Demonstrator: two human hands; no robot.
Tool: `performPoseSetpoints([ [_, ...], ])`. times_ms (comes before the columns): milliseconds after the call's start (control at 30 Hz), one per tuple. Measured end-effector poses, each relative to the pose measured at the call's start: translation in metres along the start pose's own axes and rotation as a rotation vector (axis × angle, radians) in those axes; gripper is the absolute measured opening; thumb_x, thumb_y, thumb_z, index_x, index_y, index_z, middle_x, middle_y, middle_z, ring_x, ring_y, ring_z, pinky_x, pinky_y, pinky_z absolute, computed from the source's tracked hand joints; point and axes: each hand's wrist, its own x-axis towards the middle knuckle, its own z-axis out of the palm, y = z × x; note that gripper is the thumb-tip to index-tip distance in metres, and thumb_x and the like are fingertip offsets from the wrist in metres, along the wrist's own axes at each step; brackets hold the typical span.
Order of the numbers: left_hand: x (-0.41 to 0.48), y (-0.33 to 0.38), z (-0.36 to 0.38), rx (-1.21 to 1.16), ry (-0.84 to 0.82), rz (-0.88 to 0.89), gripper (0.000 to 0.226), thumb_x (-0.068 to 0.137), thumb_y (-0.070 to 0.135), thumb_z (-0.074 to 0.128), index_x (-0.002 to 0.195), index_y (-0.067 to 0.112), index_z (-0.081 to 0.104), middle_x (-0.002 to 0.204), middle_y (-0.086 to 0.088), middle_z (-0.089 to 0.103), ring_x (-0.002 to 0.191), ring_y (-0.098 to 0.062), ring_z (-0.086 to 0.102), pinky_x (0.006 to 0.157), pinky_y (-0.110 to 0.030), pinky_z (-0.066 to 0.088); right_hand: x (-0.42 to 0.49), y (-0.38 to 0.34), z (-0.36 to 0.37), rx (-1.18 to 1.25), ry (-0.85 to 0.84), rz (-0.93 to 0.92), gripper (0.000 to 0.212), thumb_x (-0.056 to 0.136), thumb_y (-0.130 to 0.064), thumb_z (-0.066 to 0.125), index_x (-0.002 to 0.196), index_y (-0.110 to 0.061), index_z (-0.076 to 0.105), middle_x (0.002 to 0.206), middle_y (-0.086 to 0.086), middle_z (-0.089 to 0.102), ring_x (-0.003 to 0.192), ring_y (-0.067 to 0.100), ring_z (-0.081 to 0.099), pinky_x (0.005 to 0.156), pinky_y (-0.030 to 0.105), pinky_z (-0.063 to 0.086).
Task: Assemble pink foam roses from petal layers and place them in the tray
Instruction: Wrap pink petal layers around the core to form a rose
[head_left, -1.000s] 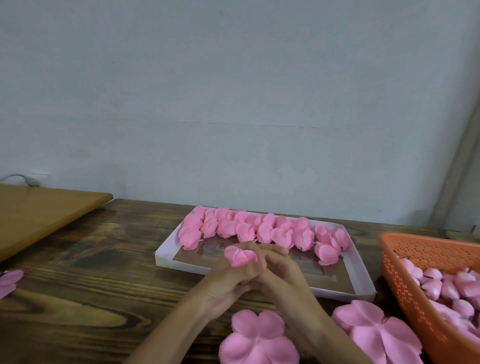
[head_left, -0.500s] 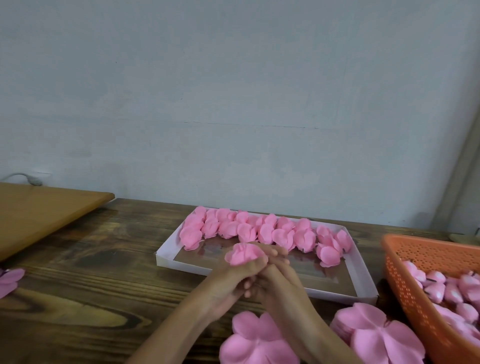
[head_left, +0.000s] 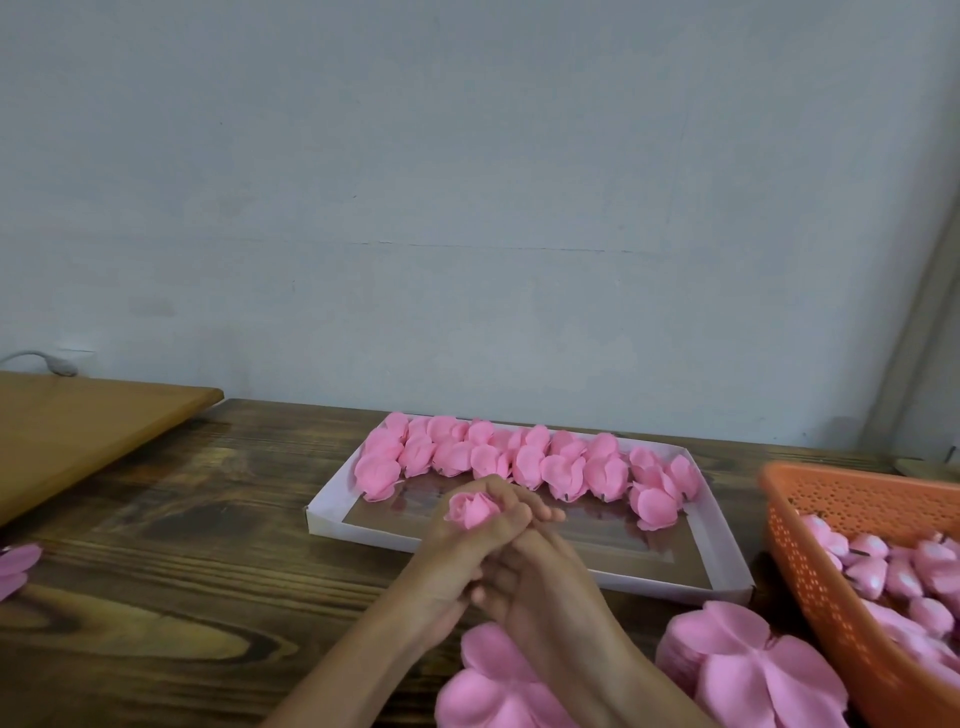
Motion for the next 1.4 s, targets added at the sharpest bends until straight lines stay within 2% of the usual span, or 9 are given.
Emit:
performPoseSetpoints([
  [167,0.001,0.003,-0.001,0.059,-0.007,0.039,0.02,0.085,0.019,0.082,0.081,0.01,0.064,0.093,-0.014,0.073,0.109,-0.043,0.071,0.09,-0.043,0.057,-0.007,-0.008,-0.005,0.069,-0.01,0.046,0.033,0.084,-0.031,0.068,0.105,-0.006,0.066,0.08,0.011,0.057,0.065,0.015,0.058,0.061,0.027,0.05],
  [367,0.001,0.004,-0.001,0.079,-0.024,0.05,0.029,0.082,0.028,0.088,0.074,0.011,0.066,0.087,-0.018,0.072,0.098,-0.043,0.073,0.084,-0.044,0.058,0.001,-0.001,0.004,-0.197,0.197,0.21,0.044,0.103,-0.047,0.05,0.083,-0.01,0.063,0.057,0.003,0.053,0.049,0.013,0.051,0.046,0.022,0.039],
  [467,0.002,0.0,0.0,0.075,0.036,0.079,0.023,0.083,0.022,0.086,0.069,0.016,0.068,0.089,-0.019,0.075,0.1,-0.043,0.074,0.075,-0.037,0.06,-0.003,-0.008,-0.009,-0.368,0.226,0.018,0.039,0.102,-0.048,0.055,0.087,-0.012,0.064,0.055,0.002,0.054,0.047,0.015,0.049,0.045,0.025,0.037],
  [567,0.007,-0.003,-0.004,0.195,0.262,0.153,0.021,0.076,0.025,0.088,0.067,0.015,0.072,0.087,-0.02,0.077,0.093,-0.04,0.076,0.074,-0.036,0.06,-0.013,-0.013,-0.029,-0.9,0.282,-0.388,0.022,0.102,-0.052,0.048,0.097,-0.036,0.061,0.074,-0.014,0.067,0.067,0.004,0.061,0.061,0.028,0.044],
  [633,0.01,-0.004,-0.011,0.36,0.379,0.22,0.024,0.073,0.031,0.09,0.069,0.015,0.072,0.075,-0.014,0.076,0.076,-0.031,0.076,0.073,-0.034,0.061,-0.013,-0.016,-0.036,-1.092,0.319,-0.661,0.012,0.105,-0.036,0.045,0.1,-0.038,0.055,0.088,-0.018,0.067,0.082,0.006,0.063,0.067,0.029,0.044],
  [700,0.013,-0.005,-0.017,0.481,0.387,0.262,0.027,0.072,0.034,0.091,0.074,0.017,0.07,0.071,-0.007,0.072,0.064,-0.025,0.071,0.061,-0.032,0.06,-0.012,-0.023,-0.036,-1.202,0.252,-0.8,0.021,0.103,-0.025,0.048,0.112,-0.041,0.057,0.098,-0.017,0.062,0.091,0.009,0.061,0.073,0.029,0.047],
  [867,0.017,-0.024,-0.023,0.499,0.292,0.263,0.028,0.068,0.02,0.081,0.063,0.018,0.054,0.06,0.0,0.052,0.061,-0.015,0.047,0.056,-0.036,0.04,-0.012,-0.022,-0.038,-1.504,0.037,-0.925,0.03,0.1,-0.036,0.057,0.13,-0.037,0.063,0.126,-0.014,0.051,0.116,0.007,0.053,0.089,0.027,0.049],
  [1000,0.021,-0.034,-0.029,0.503,0.267,0.247,0.031,0.067,0.011,0.078,0.06,0.024,0.051,0.061,0.007,0.047,0.064,-0.011,0.042,0.056,-0.036,0.037,-0.014,-0.022,-0.035,-1.475,0.076,-0.927,0.03,0.097,-0.037,0.062,0.127,-0.036,0.068,0.124,-0.013,0.056,0.113,0.008,0.056,0.085,0.031,0.053],
  [1400,0.021,-0.034,-0.029,0.59,0.3,0.173,0.015,0.062,0.022,0.073,0.062,0.028,0.059,0.06,0.009,0.052,0.061,-0.013,0.046,0.057,-0.035,0.042,-0.017,-0.024,-0.032,-1.507,0.092,-0.96,0.031,0.088,-0.026,0.076,0.118,-0.035,0.074,0.117,-0.014,0.063,0.101,0.008,0.062,0.073,0.033,0.056],
])
